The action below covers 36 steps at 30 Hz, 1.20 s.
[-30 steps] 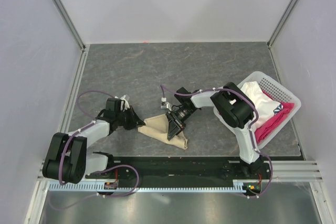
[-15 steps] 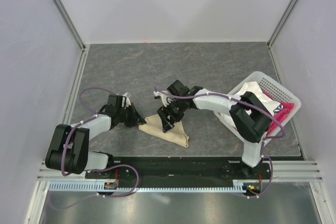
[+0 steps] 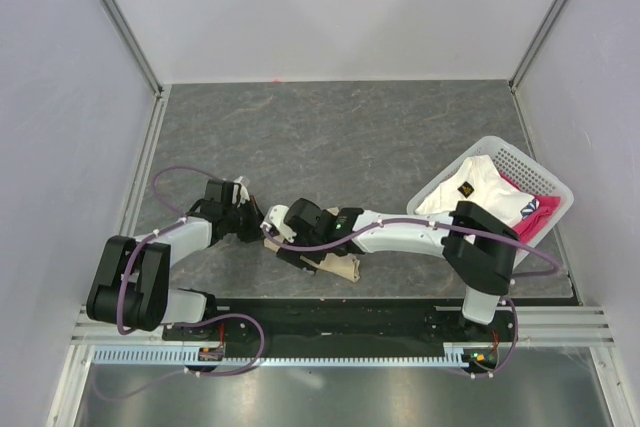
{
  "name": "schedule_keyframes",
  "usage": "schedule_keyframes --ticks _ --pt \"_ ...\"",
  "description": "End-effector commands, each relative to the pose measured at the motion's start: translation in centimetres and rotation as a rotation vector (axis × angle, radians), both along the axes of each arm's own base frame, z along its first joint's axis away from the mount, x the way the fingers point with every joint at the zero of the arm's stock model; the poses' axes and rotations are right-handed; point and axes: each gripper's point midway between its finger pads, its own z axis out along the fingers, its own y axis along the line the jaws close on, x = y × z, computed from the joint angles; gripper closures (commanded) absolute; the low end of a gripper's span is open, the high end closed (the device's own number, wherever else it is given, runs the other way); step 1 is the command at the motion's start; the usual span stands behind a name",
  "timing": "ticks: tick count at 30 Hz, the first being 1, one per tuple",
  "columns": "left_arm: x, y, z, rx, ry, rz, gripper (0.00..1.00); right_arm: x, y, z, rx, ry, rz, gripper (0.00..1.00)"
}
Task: Fold the napkin, place the utensils inside, and roll it up
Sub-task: Roll the napkin with the utensil
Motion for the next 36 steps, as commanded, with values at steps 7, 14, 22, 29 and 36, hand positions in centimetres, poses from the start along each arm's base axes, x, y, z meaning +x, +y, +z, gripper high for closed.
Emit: schedule_keyframes --ticks 7,14,22,29,36 --pt "0.7 -0.1 1.0 0.000 -0.041 -0.010 0.80 0.9 -0.7 -3.7 -0.061 0.065 -0.037 0.48" --pt "2.0 1.7 3.1 0.081 -0.131 0.094 0.32 -0.8 -0.9 -3.9 0.069 0.376 0.028 0.66" --pt "1.7 1.5 4.3 0.044 -0.239 0.088 0.33 -2.2 -1.2 -4.5 0.178 0.685 0.073 0.68" --pt "0.7 0.7 3.6 -0.004 -0.231 0.047 0.39 -1.2 -1.6 -4.9 0.236 0.807 0.056 0.68" --pt "0.3 0.0 2.7 -0.040 -0.211 0.017 0.63 -0.2 -2.1 -6.0 0.231 0.828 0.017 0.67"
